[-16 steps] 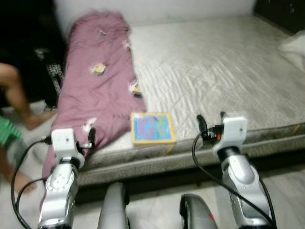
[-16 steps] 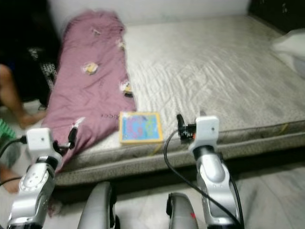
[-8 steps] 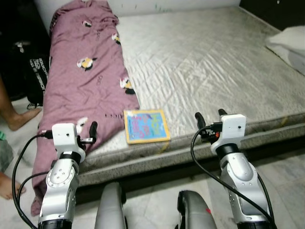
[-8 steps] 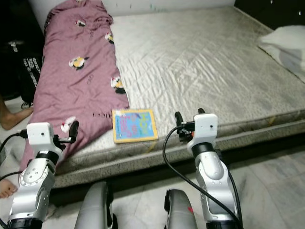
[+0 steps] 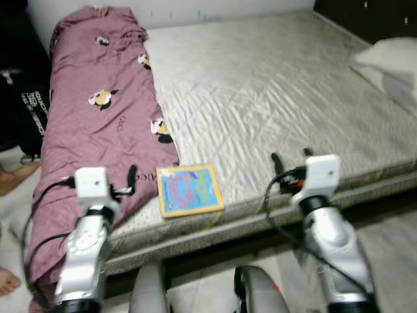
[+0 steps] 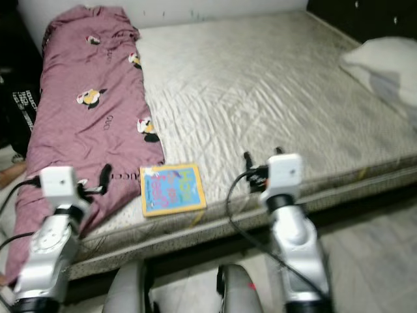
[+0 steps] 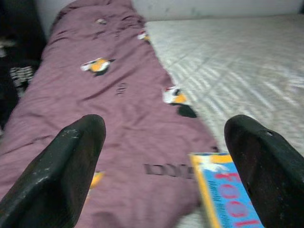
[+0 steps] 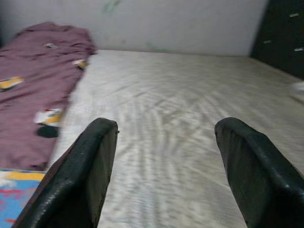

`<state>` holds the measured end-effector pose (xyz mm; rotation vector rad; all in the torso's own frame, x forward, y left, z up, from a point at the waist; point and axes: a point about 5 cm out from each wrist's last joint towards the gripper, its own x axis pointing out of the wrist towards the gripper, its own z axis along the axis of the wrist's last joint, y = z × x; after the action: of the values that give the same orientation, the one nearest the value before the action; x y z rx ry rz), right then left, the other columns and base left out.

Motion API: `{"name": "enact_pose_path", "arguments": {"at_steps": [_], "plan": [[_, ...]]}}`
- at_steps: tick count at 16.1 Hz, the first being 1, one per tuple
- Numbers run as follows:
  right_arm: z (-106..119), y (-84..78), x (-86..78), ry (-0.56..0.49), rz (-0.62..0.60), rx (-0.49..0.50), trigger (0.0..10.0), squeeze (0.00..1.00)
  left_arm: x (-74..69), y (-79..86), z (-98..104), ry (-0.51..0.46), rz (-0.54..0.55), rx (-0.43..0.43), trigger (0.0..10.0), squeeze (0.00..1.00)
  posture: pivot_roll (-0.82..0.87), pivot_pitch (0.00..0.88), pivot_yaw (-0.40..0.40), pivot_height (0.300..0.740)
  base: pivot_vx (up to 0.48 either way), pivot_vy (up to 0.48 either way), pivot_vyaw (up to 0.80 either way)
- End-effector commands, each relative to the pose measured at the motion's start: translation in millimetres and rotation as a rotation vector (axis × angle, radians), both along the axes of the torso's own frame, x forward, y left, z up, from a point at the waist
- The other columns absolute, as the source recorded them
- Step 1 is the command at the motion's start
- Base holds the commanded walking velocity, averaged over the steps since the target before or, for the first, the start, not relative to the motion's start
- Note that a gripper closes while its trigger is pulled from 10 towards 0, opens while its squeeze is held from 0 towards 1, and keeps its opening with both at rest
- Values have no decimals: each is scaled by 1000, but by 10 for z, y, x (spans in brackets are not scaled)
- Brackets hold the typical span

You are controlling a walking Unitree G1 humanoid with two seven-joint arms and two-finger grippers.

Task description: Clean up the room

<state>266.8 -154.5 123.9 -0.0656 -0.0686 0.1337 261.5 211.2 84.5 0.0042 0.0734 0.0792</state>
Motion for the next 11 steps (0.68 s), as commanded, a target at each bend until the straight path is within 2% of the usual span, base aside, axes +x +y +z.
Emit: {"name": "enact_pose_path", "arguments": {"at_steps": [1, 5, 7, 11], "plan": [[22, -37, -12, -11, -10, -17, 10000, 0, 9, -7, 16, -6, 6, -9, 10000, 0, -85, 49, 29, 617, 0, 0, 0], [26, -62, -23, -7, -6, -26, 10000, 0, 29, 4, -20, 24, 34, -19, 10000, 0, -84, 59, 16, 617, 0, 0, 0], [45, -81, -67, -4, 2, -29, 10000, 0, 115, 72, -25, 40, 57, -31, 10000, 0, -96, 91, 6, 597, 0, 0, 0], [65, -98, -115, 3, 13, -45, 10000, 0, 182, 77, 6, 41, 61, -42, 10000, 0, -114, 121, -1, 577, 0, 0, 0]]}}
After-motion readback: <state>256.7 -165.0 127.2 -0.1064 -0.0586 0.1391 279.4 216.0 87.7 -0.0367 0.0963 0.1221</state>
